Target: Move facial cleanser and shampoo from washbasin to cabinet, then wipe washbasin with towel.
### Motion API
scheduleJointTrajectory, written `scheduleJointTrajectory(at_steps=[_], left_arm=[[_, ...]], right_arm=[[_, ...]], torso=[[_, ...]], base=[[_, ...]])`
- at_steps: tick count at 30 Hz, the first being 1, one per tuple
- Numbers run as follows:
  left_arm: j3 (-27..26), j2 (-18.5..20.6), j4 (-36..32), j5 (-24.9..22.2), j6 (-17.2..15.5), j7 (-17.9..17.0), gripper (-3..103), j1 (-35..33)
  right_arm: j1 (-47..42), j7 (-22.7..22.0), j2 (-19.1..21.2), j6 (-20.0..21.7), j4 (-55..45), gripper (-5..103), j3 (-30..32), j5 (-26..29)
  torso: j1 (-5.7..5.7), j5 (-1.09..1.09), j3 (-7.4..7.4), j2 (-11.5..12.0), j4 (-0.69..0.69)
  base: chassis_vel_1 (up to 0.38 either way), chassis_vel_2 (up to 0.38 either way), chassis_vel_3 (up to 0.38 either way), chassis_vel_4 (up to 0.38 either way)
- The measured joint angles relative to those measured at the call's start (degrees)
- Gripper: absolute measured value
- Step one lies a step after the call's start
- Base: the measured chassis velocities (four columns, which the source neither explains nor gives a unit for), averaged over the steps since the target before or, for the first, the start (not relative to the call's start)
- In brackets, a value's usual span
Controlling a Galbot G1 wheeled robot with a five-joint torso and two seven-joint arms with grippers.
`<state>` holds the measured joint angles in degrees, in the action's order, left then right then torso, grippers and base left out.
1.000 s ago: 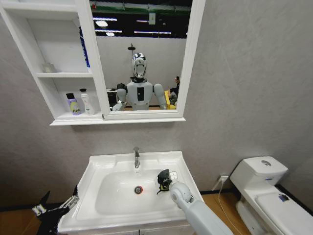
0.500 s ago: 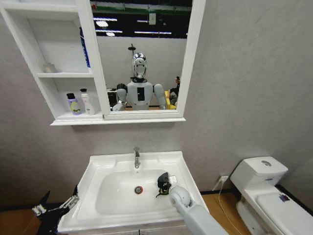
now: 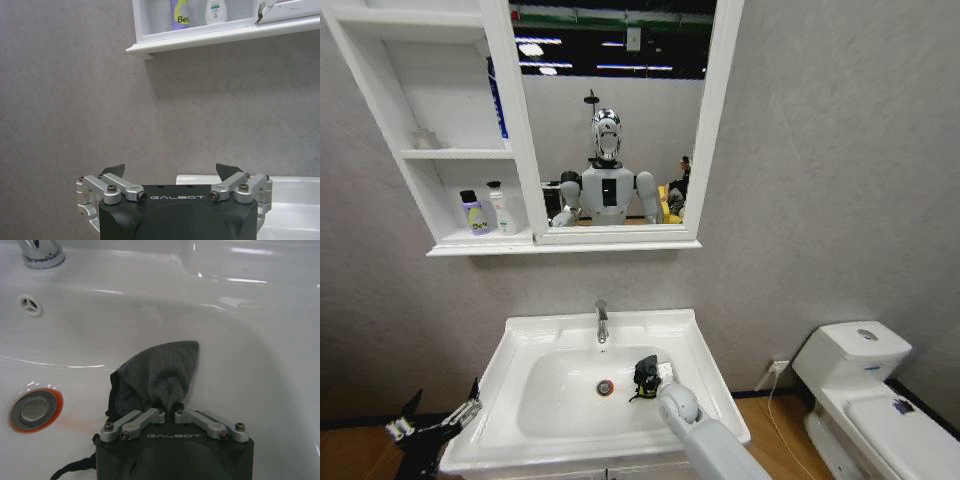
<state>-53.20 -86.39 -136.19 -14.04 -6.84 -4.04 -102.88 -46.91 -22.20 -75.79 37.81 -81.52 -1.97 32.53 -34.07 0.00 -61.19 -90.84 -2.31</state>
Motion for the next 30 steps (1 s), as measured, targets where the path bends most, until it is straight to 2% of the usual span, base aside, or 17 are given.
scheduleJointTrajectory(at_steps=[7,17,30], left_arm=[[0.0,0.0,0.0,0.0,0.0,-0.01,100,0.0],[0.0,0.0,0.0,0.01,0.0,0.0,100,0.0],[0.0,0.0,0.0,0.0,0.0,0.0,100,0.0]], right_arm=[[0.11,1.96,-1.71,-1.36,1.63,3,-0.56,-0.38],[1.95,0.79,-4.39,-1.35,3.85,3,-1.53,3.15],[4.28,0.72,-8.21,-1.17,8.26,3,-3.23,3.99]], torso=[[0.0,0.0,-0.01,0.01,0.0],[-0.01,0.0,-0.01,0.01,0.02],[0.0,0.0,0.0,0.01,0.01]], base=[[0.0,0.0,0.0,0.0],[0.0,0.0,0.0,0.0],[0.0,0.0,0.0,0.0]])
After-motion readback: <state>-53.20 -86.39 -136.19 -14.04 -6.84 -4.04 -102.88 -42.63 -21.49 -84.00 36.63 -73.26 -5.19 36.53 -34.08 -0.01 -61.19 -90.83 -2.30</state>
